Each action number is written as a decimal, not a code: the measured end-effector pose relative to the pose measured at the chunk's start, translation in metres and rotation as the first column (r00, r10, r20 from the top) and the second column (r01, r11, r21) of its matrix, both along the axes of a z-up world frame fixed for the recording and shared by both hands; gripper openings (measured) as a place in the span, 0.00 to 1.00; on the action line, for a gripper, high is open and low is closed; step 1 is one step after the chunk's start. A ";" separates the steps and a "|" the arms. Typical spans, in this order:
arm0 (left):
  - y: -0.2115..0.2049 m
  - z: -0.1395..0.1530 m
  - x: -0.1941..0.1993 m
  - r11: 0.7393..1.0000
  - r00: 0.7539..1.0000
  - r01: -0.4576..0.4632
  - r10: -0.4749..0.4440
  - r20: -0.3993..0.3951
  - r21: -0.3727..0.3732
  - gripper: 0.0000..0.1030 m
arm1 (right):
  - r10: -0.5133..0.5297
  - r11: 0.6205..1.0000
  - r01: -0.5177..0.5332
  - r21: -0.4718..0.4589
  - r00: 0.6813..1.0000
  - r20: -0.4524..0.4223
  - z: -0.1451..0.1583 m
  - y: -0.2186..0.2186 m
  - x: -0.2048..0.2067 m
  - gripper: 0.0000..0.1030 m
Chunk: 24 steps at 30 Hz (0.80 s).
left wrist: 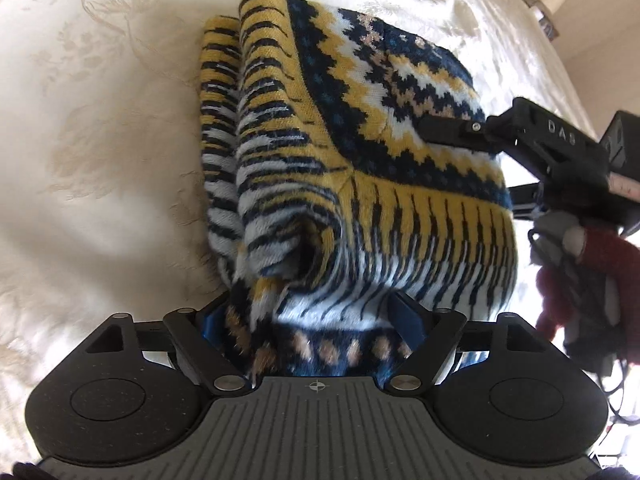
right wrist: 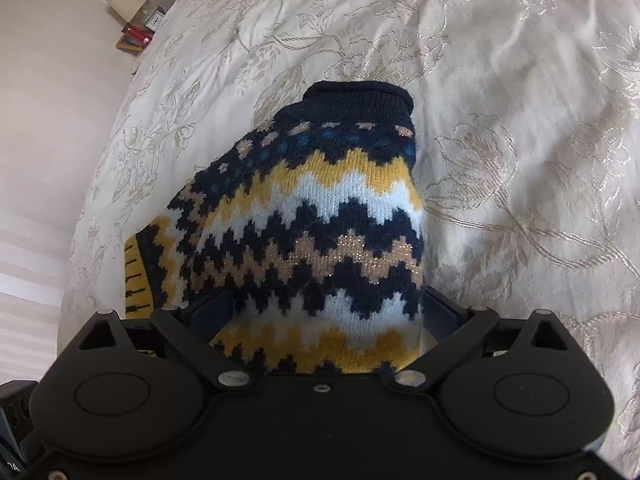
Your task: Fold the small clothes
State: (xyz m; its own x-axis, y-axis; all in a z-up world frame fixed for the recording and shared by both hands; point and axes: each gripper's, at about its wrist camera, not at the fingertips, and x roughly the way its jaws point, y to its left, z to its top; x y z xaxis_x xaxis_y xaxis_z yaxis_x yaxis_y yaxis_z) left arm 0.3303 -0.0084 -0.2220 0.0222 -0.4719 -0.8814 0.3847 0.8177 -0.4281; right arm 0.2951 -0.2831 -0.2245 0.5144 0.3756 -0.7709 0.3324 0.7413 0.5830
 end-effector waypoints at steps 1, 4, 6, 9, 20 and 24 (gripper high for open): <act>0.001 0.000 0.002 1.000 1.000 -0.001 0.001 -0.009 -0.026 0.75 | 0.005 1.000 -0.005 0.001 1.000 0.002 0.000 0.000 0.000 0.96; 0.008 -0.001 0.004 0.990 0.998 -0.033 0.025 -0.062 -0.139 0.49 | 0.036 0.999 -0.036 0.004 0.999 0.011 0.005 0.003 0.000 0.66; 0.007 0.003 0.000 0.986 0.998 -0.031 0.022 -0.054 -0.163 0.40 | 0.055 0.998 -0.054 -0.016 0.998 0.027 0.013 0.006 -0.004 0.53; 0.002 0.015 -0.013 0.983 1.000 -0.015 0.011 -0.022 -0.182 0.40 | 0.069 0.997 -0.068 -0.025 0.997 0.045 0.027 0.005 -0.013 0.47; -0.053 0.041 -0.129 0.969 0.996 0.069 -0.082 -0.047 -0.239 0.40 | 0.109 0.993 -0.108 -0.052 0.994 0.013 0.071 -0.036 -0.125 0.47; -0.076 0.025 -0.175 0.988 0.993 0.111 -0.114 -0.015 -0.111 0.40 | 0.127 0.987 -0.130 -0.099 0.991 -0.040 0.067 -0.050 -0.171 0.53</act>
State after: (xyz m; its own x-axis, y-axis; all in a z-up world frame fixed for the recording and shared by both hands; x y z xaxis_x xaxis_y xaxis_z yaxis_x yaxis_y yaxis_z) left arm 0.1551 -0.0846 -0.1968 -0.0548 -0.5642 -0.8238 0.4615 0.7174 -0.5219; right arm 0.1243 -0.3328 -0.1572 0.4399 0.3563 -0.8243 0.2487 0.8337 0.4930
